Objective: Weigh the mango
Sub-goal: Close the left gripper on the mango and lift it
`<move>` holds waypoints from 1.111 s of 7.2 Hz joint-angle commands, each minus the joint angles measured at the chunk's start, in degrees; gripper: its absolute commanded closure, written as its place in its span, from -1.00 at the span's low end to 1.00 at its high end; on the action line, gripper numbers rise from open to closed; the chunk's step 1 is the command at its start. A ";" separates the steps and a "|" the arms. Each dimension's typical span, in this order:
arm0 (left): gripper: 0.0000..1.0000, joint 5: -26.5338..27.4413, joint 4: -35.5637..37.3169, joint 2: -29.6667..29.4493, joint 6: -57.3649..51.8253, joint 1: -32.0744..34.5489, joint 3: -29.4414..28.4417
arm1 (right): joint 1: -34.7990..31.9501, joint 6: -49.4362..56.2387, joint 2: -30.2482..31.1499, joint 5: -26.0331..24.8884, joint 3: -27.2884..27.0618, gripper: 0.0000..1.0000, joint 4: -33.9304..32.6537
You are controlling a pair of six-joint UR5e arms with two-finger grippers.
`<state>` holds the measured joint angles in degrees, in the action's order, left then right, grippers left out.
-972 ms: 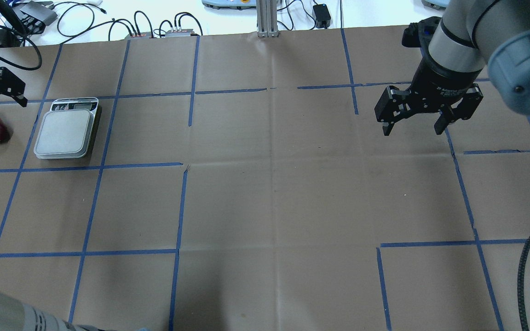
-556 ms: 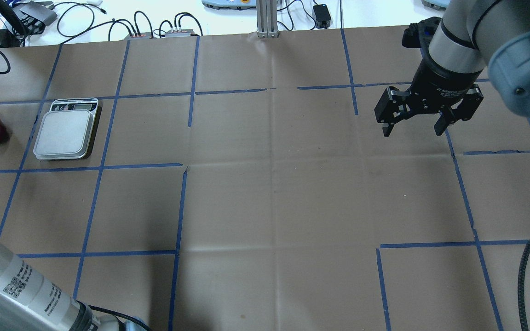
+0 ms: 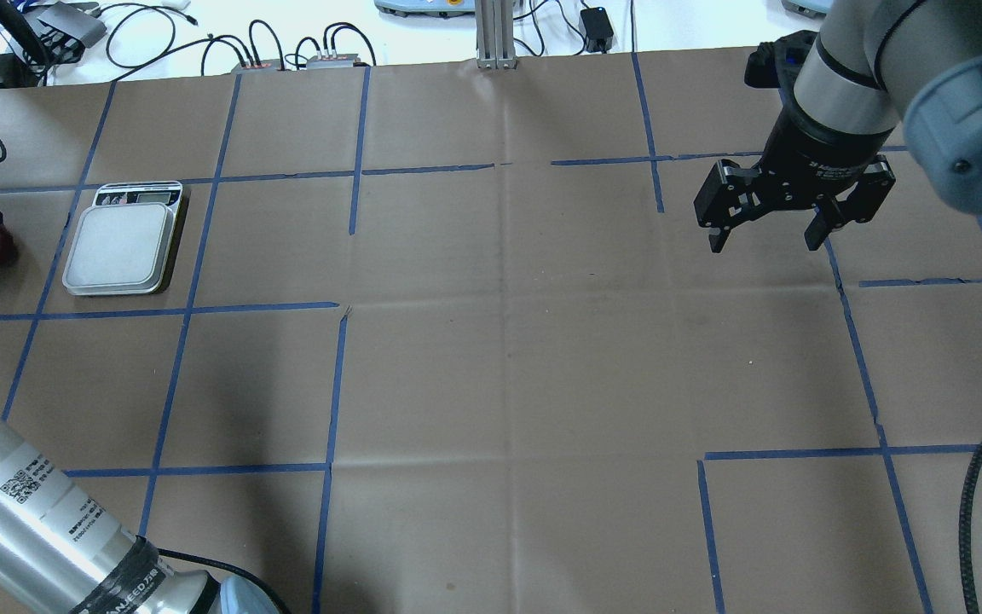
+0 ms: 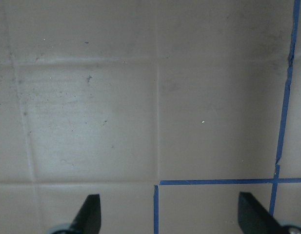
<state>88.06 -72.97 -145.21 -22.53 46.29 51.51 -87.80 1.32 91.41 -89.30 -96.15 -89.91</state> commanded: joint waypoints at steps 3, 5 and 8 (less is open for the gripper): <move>0.85 0.01 -3.56 -0.78 2.58 0.12 -0.98 | 0.00 0.00 0.00 0.00 0.00 -1.00 0.00; 1.00 2.28 -5.43 4.64 -3.87 2.30 1.46 | 0.00 0.00 0.00 0.00 0.00 -1.00 0.00; 0.99 3.18 -4.38 15.71 -4.63 9.94 19.61 | 0.00 0.00 0.00 0.00 0.00 -1.00 0.00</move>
<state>91.22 -77.65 -134.07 -27.32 53.66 63.39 -87.80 1.32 91.41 -89.30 -96.15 -89.91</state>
